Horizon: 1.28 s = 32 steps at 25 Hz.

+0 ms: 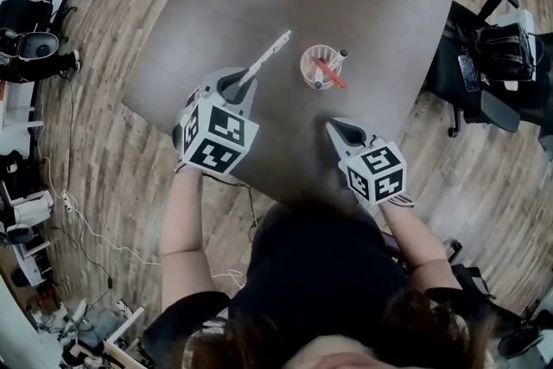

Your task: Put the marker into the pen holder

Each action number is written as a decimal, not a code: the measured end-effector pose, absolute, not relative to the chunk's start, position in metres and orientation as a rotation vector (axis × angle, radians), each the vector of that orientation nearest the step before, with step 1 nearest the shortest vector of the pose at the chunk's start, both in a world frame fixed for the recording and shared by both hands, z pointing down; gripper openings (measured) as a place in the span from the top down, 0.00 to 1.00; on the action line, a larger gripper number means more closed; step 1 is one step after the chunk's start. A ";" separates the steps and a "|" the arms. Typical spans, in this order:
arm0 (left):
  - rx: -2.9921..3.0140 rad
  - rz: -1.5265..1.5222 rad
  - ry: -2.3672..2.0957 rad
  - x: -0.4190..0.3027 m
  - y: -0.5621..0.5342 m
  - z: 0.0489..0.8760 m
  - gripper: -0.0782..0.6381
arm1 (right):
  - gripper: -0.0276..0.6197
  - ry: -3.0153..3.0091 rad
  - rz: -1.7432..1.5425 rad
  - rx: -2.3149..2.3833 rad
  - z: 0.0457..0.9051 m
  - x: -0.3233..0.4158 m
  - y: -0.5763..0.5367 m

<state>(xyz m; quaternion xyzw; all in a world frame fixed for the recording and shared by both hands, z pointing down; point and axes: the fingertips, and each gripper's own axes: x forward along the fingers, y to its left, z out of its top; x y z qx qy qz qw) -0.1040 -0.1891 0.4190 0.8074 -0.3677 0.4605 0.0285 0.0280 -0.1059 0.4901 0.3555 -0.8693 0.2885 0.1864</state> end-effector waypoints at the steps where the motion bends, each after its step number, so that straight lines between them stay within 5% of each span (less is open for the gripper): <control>1: 2.511 1.475 -1.097 -0.098 -0.187 0.417 0.80 | 0.93 -2.446 0.814 1.006 0.490 0.030 -0.105; 32: 2.293 2.601 -0.253 -0.040 -0.190 0.430 0.80 | 0.93 -2.418 0.892 1.042 0.505 0.058 -0.085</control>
